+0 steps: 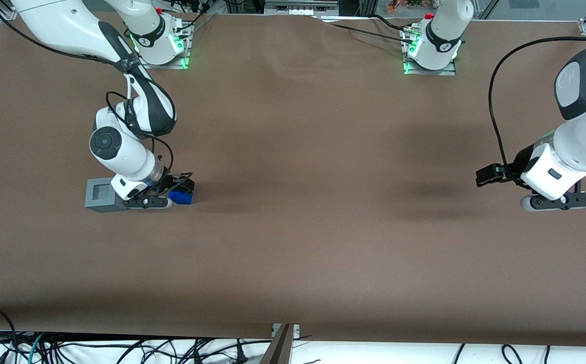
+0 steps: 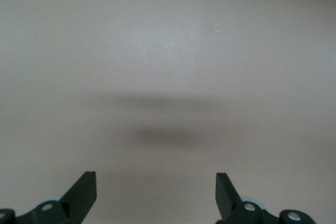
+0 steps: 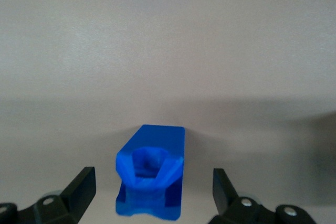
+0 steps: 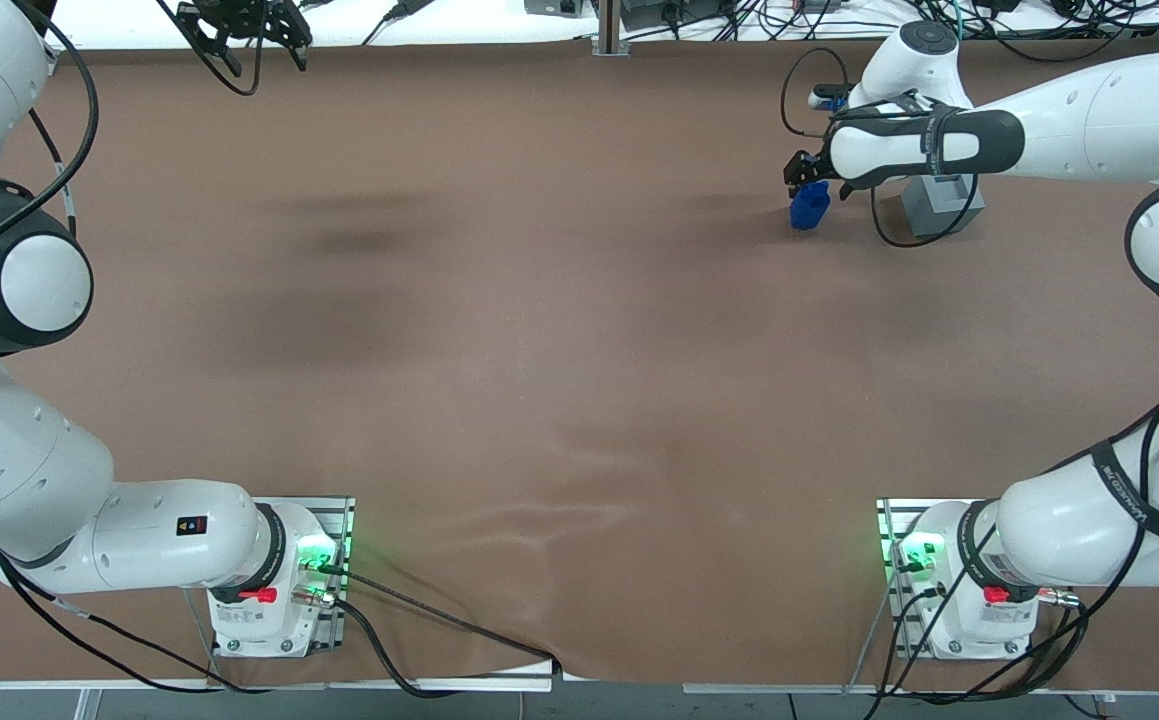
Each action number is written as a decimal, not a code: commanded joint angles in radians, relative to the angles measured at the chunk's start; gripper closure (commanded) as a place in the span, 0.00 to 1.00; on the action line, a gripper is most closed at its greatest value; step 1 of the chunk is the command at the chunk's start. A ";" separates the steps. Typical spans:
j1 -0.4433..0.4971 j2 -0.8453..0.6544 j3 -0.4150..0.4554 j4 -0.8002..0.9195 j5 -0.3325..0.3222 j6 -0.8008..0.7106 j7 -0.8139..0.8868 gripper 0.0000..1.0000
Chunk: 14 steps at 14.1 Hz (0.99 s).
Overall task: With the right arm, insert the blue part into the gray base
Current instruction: 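Close the right gripper on the blue block and lift it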
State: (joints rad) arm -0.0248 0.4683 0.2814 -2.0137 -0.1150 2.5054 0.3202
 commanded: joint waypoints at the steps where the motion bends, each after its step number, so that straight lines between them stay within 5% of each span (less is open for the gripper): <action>1: 0.003 0.035 -0.007 0.030 -0.031 0.012 0.025 0.01; 11: 0.011 0.064 -0.007 0.041 -0.038 0.019 0.028 0.06; 13: 0.011 0.072 -0.008 0.041 -0.040 0.021 0.028 0.18; 14: 0.011 0.073 -0.008 0.041 -0.040 0.023 0.028 0.37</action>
State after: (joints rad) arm -0.0200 0.5210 0.2757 -1.9909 -0.1302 2.5210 0.3205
